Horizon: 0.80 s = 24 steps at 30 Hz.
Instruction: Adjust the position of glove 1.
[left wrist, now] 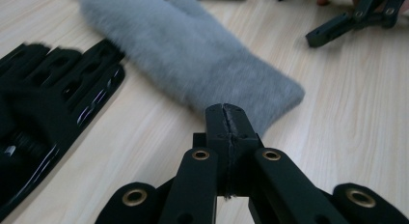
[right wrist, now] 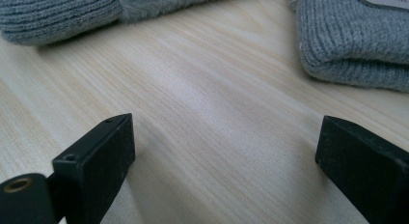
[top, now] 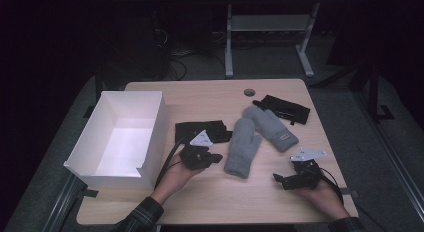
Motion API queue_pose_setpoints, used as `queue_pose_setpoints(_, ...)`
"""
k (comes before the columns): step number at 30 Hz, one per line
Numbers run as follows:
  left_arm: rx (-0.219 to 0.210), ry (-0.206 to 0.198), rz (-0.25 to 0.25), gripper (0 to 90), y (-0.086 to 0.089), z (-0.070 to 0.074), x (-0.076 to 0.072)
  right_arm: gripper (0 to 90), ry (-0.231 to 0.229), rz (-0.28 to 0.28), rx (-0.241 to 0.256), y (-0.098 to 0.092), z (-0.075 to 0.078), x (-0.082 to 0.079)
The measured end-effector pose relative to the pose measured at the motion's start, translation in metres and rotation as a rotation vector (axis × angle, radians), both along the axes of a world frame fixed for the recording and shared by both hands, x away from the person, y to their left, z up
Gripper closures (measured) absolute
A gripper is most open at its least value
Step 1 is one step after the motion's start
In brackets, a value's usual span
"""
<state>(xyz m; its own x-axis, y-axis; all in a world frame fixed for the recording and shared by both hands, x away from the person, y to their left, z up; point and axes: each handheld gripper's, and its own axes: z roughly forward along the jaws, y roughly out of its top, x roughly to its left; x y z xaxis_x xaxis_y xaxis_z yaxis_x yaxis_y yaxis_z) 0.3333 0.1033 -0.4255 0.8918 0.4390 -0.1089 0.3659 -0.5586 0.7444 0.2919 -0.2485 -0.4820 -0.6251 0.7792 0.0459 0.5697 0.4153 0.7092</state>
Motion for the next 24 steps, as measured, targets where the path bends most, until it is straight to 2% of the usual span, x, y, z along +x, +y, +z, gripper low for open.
queue_pose_setpoints(4,-0.004,-0.007,-0.040,89.5,-0.023,-0.001,0.004,6.5,-0.002,0.002,-0.005,0.000,0.000,0.000)
queue_pose_setpoints(8,0.006,-0.005,-0.053,89.5,-0.042,-0.005,0.007,6.5,-0.002,0.002,-0.005,0.000,0.000,0.000)
queue_pose_setpoints(9,0.006,-0.005,-0.053,89.5,-0.042,-0.005,0.007,6.5,-0.002,0.002,-0.005,0.000,0.000,0.000)
queue_pose_setpoints(13,0.010,0.006,-0.066,89.4,-0.060,-0.011,0.015,6.5,-0.001,0.001,-0.004,0.000,0.000,0.000)
queue_pose_setpoints(19,0.026,0.018,-0.068,89.5,-0.072,-0.017,0.019,6.6,0.000,0.004,-0.004,0.000,0.000,0.000)
queue_pose_setpoints(24,0.043,0.028,-0.081,89.6,-0.070,-0.020,0.018,6.6,0.000,0.007,-0.004,0.000,0.000,0.000)
